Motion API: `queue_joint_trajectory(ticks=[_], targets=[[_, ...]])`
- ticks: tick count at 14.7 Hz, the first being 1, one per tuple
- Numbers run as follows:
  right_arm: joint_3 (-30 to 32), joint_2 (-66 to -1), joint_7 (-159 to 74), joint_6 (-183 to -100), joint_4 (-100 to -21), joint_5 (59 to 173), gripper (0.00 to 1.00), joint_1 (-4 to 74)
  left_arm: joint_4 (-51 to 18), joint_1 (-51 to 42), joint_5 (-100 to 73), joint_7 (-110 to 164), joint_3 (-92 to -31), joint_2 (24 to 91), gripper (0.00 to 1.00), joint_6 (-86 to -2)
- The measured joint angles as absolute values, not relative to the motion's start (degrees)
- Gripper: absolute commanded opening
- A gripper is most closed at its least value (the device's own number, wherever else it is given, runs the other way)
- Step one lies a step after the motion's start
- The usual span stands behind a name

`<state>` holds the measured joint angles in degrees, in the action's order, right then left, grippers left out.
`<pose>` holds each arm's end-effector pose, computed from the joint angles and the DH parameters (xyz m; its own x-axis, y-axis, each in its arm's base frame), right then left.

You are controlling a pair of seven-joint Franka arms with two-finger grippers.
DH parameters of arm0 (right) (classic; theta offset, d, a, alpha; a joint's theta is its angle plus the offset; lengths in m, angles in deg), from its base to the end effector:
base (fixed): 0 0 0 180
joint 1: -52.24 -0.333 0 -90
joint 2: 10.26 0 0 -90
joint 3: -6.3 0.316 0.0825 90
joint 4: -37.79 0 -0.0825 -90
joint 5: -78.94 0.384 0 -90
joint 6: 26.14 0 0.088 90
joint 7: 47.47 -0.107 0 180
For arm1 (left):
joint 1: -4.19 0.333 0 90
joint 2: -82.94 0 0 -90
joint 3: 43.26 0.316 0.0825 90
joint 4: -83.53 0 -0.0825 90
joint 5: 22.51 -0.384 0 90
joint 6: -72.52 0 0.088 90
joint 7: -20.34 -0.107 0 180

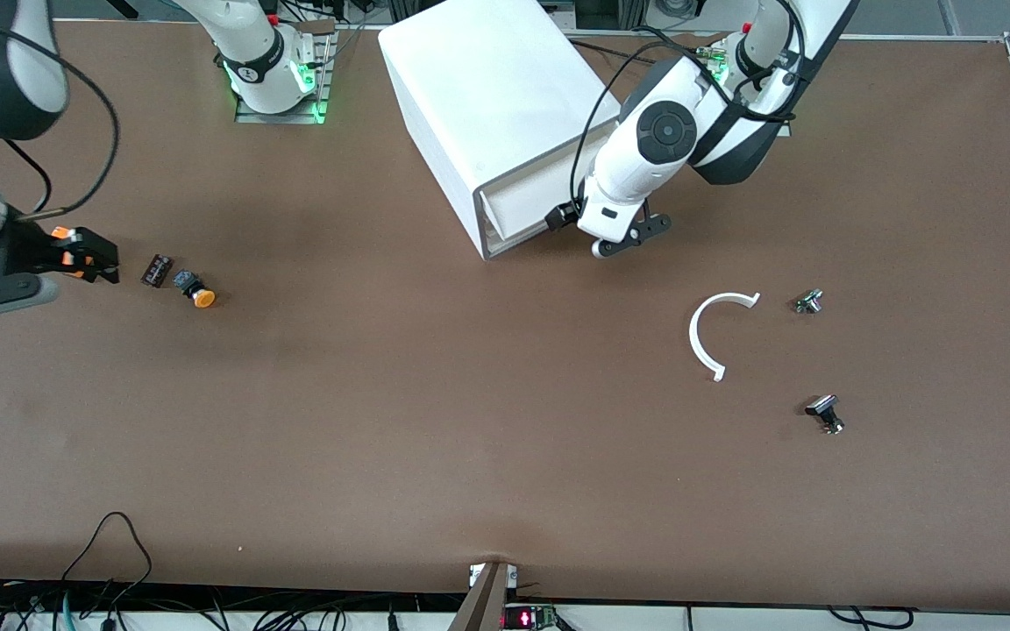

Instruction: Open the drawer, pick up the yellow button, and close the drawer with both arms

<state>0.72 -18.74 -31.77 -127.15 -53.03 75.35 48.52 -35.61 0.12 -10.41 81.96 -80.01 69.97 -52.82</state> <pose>0.6111 -0.0216 0.5491 0.9678 0.2515 0.0083 0.2500 -0.9648 0.0814 0.4292 -0.3711 0.3360 0.8399 0.4498 -0.3037 0.4857 -0.8727 0.0508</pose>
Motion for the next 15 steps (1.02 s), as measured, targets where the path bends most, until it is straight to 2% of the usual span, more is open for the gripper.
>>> queue_joint_trajectory(ticks=[4, 9, 15], targets=[[0.32, -16.27, -31.33, -125.27, -52.95, 75.90, 1.00, 52.75, -36.69, 0.07, -8.50, 83.91, -82.73, 71.22, 1.00, -52.40], [0.59, -16.16, -26.35, -124.92, -52.96, 75.92, 1.00, 52.82, -38.55, 0.07, -5.02, 84.29, -85.19, 72.69, 1.00, -52.40], [0.92, -16.20, -22.99, -121.22, -52.96, 75.93, 1.00, 52.79, -39.22, 1.45, -4.55, 83.68, -85.19, 73.26, 1.00, -52.39]])
